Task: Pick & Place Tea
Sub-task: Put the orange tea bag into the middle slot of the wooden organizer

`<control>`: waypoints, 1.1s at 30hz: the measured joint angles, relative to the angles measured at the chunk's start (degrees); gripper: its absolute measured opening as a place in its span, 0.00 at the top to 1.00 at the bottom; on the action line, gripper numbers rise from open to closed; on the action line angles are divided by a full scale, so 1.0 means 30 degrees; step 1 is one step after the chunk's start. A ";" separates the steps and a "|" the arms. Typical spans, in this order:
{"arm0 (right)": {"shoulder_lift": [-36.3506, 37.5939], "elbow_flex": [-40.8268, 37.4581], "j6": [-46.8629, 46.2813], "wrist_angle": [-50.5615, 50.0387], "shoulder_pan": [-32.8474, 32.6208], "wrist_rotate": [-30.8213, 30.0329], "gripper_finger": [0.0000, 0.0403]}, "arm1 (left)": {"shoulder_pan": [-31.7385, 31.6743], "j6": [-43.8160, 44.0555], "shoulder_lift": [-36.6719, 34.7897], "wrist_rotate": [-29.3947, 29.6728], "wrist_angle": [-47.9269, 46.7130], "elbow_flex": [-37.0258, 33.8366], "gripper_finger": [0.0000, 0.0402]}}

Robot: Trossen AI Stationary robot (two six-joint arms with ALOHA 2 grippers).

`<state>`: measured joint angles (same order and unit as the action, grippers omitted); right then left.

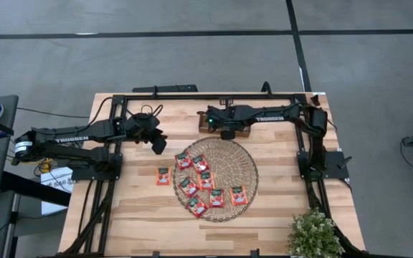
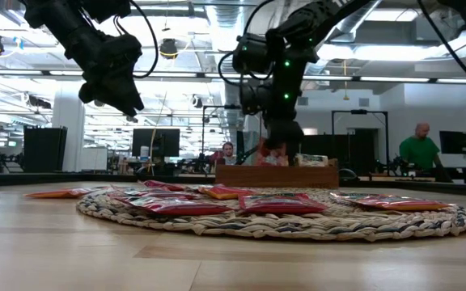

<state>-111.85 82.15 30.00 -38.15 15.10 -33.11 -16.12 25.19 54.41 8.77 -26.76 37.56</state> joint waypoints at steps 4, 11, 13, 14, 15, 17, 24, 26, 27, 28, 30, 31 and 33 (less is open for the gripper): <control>0.0000 0.0000 0.0000 -0.0247 0.0034 -0.0137 1.00 | 0.0000 0.0004 0.0000 0.0008 -0.0001 0.0000 0.62; 0.0036 0.0240 -0.0073 -0.1131 -0.0024 -0.0921 1.00 | 0.0000 0.0022 0.0000 0.0002 0.0042 0.0000 0.62; 0.0036 0.0240 -0.0344 -0.1194 -0.0030 -0.0857 1.00 | 0.0000 0.0022 0.0000 0.0001 0.0047 0.0000 0.62; 0.0036 0.0240 -0.0512 -0.1203 -0.0031 -0.0723 1.00 | 0.0000 0.0022 0.0000 0.0001 0.0046 0.0000 0.62; 0.0036 0.0240 -0.0643 -0.1213 -0.0038 -0.0532 1.00 | 0.0000 0.0022 0.0000 0.0001 0.0050 0.0000 0.62; 0.0036 0.0240 -0.1019 -0.1358 -0.0075 -0.0423 1.00 | 0.0000 0.0022 0.0000 0.0001 0.0068 0.0000 0.62; 0.0015 0.0240 -0.1588 -0.1651 -0.0075 0.0210 1.00 | 0.0000 0.0025 0.0000 -0.0007 0.0104 0.0000 0.62; 0.0015 0.0240 -0.1661 -0.1648 -0.0075 0.0208 1.00 | 0.0000 0.0029 0.0000 -0.0007 0.0109 0.0000 0.62; 0.0015 0.0240 -0.1695 -0.1648 -0.0075 0.0215 1.00 | 0.0000 0.0029 0.0000 -0.0007 0.0109 0.0000 0.62; 0.0015 0.0240 -0.1705 -0.1648 -0.0075 0.0240 1.00 | 0.0000 0.0029 0.0000 -0.0007 0.0109 0.0000 0.62; 0.0010 0.0240 -0.1797 -0.1648 -0.0075 0.0339 1.00 | 0.0000 0.0034 0.0000 -0.0014 0.0109 0.0000 0.62; 0.0007 0.0240 -0.1955 -0.1648 -0.0075 0.0426 1.00 | 0.0000 0.0033 0.0000 -0.0014 0.0109 0.0000 0.62; 0.0000 0.0240 -0.2081 -0.1648 -0.0075 0.0492 1.00 | 0.0003 0.0036 0.0000 -0.0014 0.0109 0.0000 0.62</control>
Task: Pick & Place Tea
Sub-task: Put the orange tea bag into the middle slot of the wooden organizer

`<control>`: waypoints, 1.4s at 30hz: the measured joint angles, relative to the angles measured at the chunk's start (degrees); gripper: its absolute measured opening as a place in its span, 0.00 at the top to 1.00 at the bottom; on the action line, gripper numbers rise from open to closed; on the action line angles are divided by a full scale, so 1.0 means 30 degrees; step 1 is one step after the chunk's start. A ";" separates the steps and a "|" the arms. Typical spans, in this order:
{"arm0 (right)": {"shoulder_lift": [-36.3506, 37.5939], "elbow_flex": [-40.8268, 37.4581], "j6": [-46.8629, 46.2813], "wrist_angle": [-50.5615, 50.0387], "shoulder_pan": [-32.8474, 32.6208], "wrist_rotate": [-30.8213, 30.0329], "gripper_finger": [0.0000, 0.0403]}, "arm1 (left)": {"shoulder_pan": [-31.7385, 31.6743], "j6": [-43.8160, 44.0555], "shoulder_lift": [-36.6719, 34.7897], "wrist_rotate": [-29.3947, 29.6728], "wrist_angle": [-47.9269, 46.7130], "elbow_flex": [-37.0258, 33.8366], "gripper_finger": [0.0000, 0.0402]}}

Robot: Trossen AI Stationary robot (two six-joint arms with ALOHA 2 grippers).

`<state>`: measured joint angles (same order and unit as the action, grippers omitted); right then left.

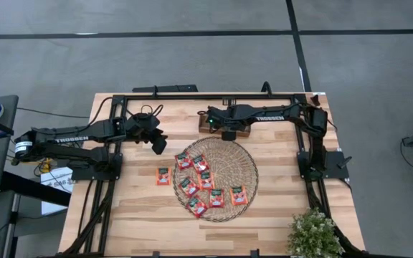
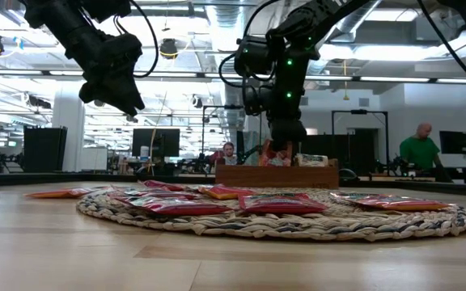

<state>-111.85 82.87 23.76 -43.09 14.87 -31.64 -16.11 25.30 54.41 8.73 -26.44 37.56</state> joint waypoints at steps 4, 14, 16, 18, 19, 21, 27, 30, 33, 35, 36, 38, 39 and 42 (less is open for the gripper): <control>0.0000 0.0000 -0.0047 -0.0015 0.0000 0.0015 1.00 | -0.0003 0.0007 0.0000 -0.0180 0.0000 0.0000 0.62; 0.0000 0.0000 -0.0411 0.0007 -0.0080 0.0226 1.00 | 0.0000 0.0010 0.0000 -0.0493 0.0005 0.0000 0.62; 0.0000 0.0000 -0.0431 0.0007 -0.0073 0.0239 1.00 | -0.0002 0.0011 0.0000 -0.0495 0.0001 0.0000 0.62; 0.0000 0.0000 -0.0401 0.0015 -0.0070 0.0226 1.00 | 0.0005 0.0010 0.0000 -0.0495 0.0007 0.0000 0.62; 0.0000 0.0000 -0.0345 0.0015 -0.0060 0.0226 1.00 | -0.0001 0.0009 0.0000 -0.0495 0.0007 0.0000 0.62; 0.0000 0.0000 -0.0338 0.0015 -0.0043 0.0244 1.00 | 0.0002 0.0007 0.0005 -0.0495 0.0007 0.0000 0.62; -0.0313 0.0009 -0.0260 0.0177 -0.0036 0.0491 1.00 | -0.0003 0.0007 0.0000 -0.0494 0.0007 0.0000 0.62; -0.1098 -0.0044 -0.0069 -0.0138 0.0000 0.0496 1.00 | 0.0005 0.0007 0.0006 -0.0488 0.0007 0.0000 0.62; -0.1746 -0.0022 0.0081 -0.0225 -0.0032 -0.0056 1.00 | -0.0003 0.0007 0.0007 -0.0488 0.0011 0.0000 0.62; -0.1938 -0.0029 0.0092 -0.0258 -0.0058 -0.0121 1.00 | 0.0000 0.0007 0.0003 -0.0488 0.0015 0.0000 0.62; -0.1928 -0.0029 0.0092 -0.0250 -0.0074 -0.0048 1.00 | 0.0005 0.0005 0.0007 -0.0488 0.0015 0.0000 0.62; -0.1887 -0.0022 0.0092 -0.0045 -0.0124 0.0058 0.99 | -0.0003 0.0000 0.0007 -0.0481 0.0022 0.0000 0.62; -0.1887 -0.0022 0.0092 0.0068 -0.0124 0.0064 0.99 | 0.0001 -0.0004 0.0007 -0.0429 0.0015 0.0000 0.62; -0.1678 -0.0017 0.0179 0.0063 -0.0124 0.0203 0.98 | 0.0005 -0.0015 0.0007 -0.0343 0.0018 0.0000 0.62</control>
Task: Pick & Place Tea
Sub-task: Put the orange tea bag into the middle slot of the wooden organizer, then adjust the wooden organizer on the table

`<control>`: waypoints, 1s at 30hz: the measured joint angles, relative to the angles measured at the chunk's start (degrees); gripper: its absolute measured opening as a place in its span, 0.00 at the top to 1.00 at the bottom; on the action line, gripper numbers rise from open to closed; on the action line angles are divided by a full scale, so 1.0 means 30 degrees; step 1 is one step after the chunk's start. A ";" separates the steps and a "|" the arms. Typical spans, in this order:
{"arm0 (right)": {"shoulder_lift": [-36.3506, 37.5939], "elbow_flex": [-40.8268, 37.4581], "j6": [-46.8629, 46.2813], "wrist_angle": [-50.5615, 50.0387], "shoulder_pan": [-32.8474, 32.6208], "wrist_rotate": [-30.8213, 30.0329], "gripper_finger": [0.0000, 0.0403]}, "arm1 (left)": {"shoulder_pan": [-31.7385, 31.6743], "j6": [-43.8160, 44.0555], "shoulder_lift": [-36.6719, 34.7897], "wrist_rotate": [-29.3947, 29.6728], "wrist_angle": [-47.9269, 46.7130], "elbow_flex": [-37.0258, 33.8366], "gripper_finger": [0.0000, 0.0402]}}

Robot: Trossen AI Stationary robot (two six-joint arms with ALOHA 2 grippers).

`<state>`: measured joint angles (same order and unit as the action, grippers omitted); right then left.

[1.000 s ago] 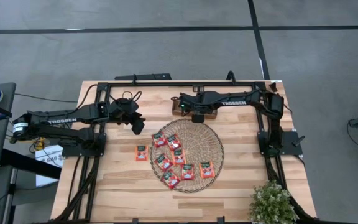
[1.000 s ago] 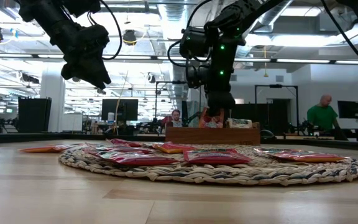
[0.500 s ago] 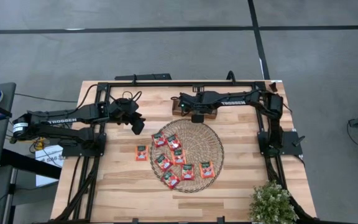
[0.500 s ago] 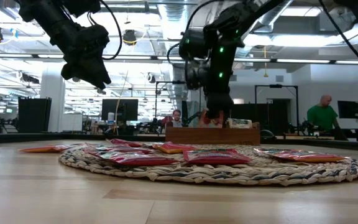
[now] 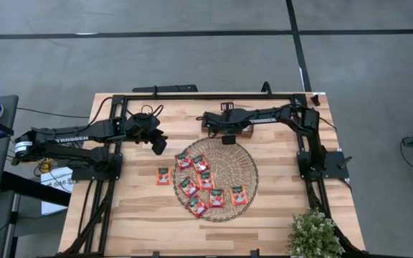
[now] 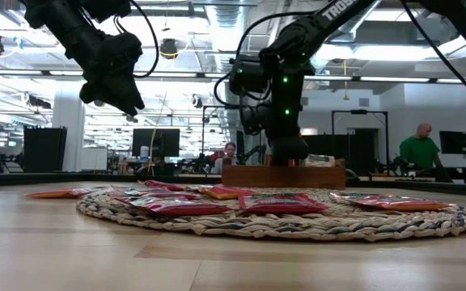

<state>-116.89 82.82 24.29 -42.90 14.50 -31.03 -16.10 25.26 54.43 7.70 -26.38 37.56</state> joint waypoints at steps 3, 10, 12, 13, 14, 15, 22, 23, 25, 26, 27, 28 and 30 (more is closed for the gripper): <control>0.0006 0.0017 0.0385 0.0029 0.0003 0.0336 0.95 | -0.0001 -0.0007 0.0000 0.0102 0.0004 0.0000 0.62; 0.0003 0.0033 0.0554 0.0013 0.0000 0.0370 0.83 | -0.0006 -0.0044 0.0000 0.0205 0.0004 0.0000 0.62; -0.0005 0.0248 0.0546 -0.0297 0.0000 0.0372 0.79 | -0.0007 -0.0051 0.0000 0.0212 0.0004 0.0000 0.62; -0.0005 0.0468 0.0546 -0.0521 0.0000 0.0362 0.76 | -0.0001 -0.0051 0.0000 0.0212 0.0004 0.0000 0.62; -0.0005 0.0700 0.0548 -0.0764 0.0000 0.0356 0.74 | 0.0000 -0.0051 0.0000 0.0212 0.0004 0.0000 0.62; -0.0005 0.0932 0.0554 -0.1057 0.0001 0.0342 0.72 | -0.0003 -0.0051 0.0000 0.0212 0.0004 0.0000 0.62; -0.0005 0.2811 0.0413 -0.3824 0.0005 -0.0903 0.62 | -0.0007 -0.0051 0.0000 0.0219 0.0004 0.0000 0.62; -0.0005 0.3064 0.0403 -0.4319 0.0018 -0.1217 0.61 | -0.0007 -0.0051 0.0000 0.0219 -0.0002 0.0000 0.62; -0.0005 0.3598 0.0300 -0.5388 0.0094 -0.2092 0.61 | -0.0004 -0.0051 0.0000 0.0215 0.0004 0.0000 0.62; -0.0005 0.3881 0.0020 -0.6156 0.0094 -0.2478 0.61 | -0.0005 -0.0051 0.0000 0.0215 0.0004 0.0000 0.62; -0.0005 0.4214 -0.0364 -0.7066 0.0180 -0.2775 0.62 | -0.0003 -0.0051 0.0000 0.0219 0.0004 0.0000 0.62; -0.0005 0.4584 -0.0854 -0.8030 0.0225 -0.2920 0.62 | -0.0004 -0.0051 0.0000 0.0219 0.0004 0.0000 0.62; 0.0014 0.5229 -0.2026 -0.9992 0.0338 -0.2972 0.65 | -0.0005 -0.0051 0.0000 0.0219 0.0004 0.0000 0.62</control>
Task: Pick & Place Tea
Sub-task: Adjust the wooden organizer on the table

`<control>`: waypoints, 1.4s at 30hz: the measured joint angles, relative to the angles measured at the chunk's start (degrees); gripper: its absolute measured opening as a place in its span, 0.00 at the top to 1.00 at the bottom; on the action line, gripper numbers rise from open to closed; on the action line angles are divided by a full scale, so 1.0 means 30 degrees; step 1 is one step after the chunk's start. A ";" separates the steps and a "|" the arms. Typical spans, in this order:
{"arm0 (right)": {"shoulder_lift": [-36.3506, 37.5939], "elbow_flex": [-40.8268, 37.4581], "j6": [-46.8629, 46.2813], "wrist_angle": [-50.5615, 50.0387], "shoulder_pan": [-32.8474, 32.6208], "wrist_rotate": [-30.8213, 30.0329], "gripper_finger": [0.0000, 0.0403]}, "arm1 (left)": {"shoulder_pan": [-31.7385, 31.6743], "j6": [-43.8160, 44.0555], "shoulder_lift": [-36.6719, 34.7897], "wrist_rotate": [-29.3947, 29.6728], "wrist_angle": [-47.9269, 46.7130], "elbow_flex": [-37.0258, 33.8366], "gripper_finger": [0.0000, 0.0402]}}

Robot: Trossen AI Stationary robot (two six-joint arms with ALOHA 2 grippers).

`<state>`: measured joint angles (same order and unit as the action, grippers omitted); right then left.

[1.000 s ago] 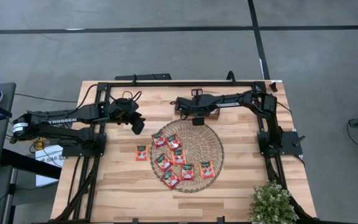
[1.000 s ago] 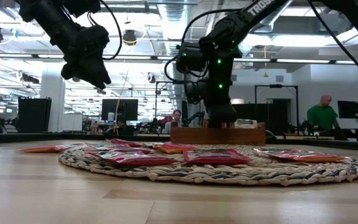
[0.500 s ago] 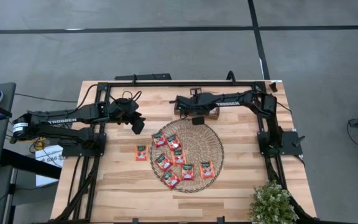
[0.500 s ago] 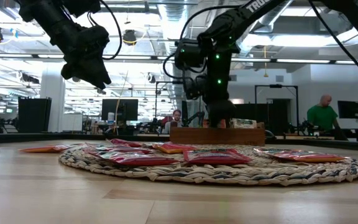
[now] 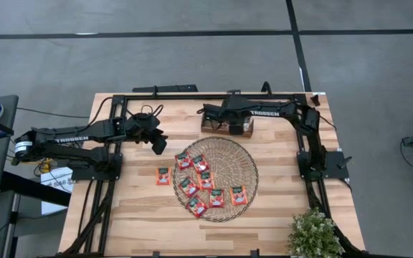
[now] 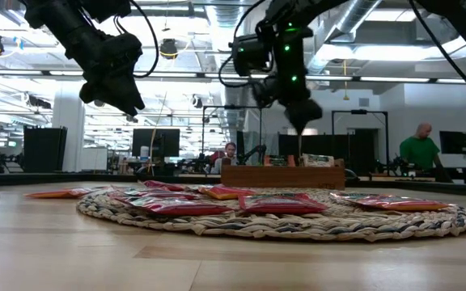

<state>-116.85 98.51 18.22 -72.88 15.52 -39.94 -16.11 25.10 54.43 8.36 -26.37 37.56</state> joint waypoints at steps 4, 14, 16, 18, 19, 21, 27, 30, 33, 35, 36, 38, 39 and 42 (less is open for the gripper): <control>0.0816 0.0253 -0.2032 -0.2498 0.0228 0.2005 0.70 | -0.0003 0.0000 0.0000 0.0000 -0.0007 0.0000 0.62; 0.4608 -0.2166 -0.5421 -0.4073 0.2014 0.6934 0.85 | 0.0005 -0.0080 0.0000 -0.0036 -0.0189 0.0000 0.62; 0.5319 -0.3832 -0.5666 -0.3848 0.2570 0.7564 0.90 | 0.0010 -0.0078 0.0000 -0.0018 -0.0251 0.0000 0.62; 0.6092 -0.5722 -0.5755 -0.3175 0.3147 0.8166 0.95 | 0.0005 -0.0080 0.0000 0.0024 -0.0255 0.0000 0.62; 0.6426 -0.6621 -0.5757 -0.2645 0.3383 0.8630 0.97 | 0.0005 -0.0080 0.0000 0.0051 -0.0225 0.0000 0.62; 0.6980 -0.8305 -0.5697 -0.1379 0.3823 0.9784 0.99 | 0.0005 -0.0080 0.0000 0.0168 -0.0168 0.0000 0.62; 0.7755 -1.1027 -0.5557 0.0732 0.4339 1.0349 0.99 | 0.0005 -0.0080 0.0000 0.0226 -0.0160 0.0000 0.62; 0.7707 -1.1406 -0.4937 0.1476 0.4660 1.0393 0.99 | 0.0005 -0.0066 0.0000 0.0226 -0.0160 0.0000 0.62; 0.7558 -1.1621 -0.4121 0.2900 0.5079 1.0801 1.00 | 0.0005 -0.0052 0.0000 0.0219 -0.0160 0.0000 0.62; 0.7572 -1.1765 -0.3911 0.3579 0.5492 1.1283 1.00 | 0.0005 0.0062 0.0000 0.0223 -0.0160 0.0000 0.62; 0.7566 -1.1820 -0.3905 0.3763 0.5691 1.1344 1.00 | 0.0005 0.0066 0.0000 0.0219 -0.0160 0.0000 0.62; 0.7573 -1.1937 -0.3567 0.3810 0.6078 1.1344 1.00 | 0.0005 0.0073 0.0000 0.0219 -0.0162 0.0000 0.62; 0.7573 -1.2058 -0.3444 0.3851 0.6224 1.1344 1.00 | 0.0005 0.0072 0.0000 0.0219 -0.0167 0.0000 0.62; 0.7573 -1.2346 -0.3276 0.4140 0.6518 1.1548 1.00 | 0.0005 0.0059 0.0000 0.0219 -0.0160 0.0000 0.62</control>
<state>-94.13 61.47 8.39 -60.46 35.07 -5.30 -16.10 25.28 54.43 9.02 -26.85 37.56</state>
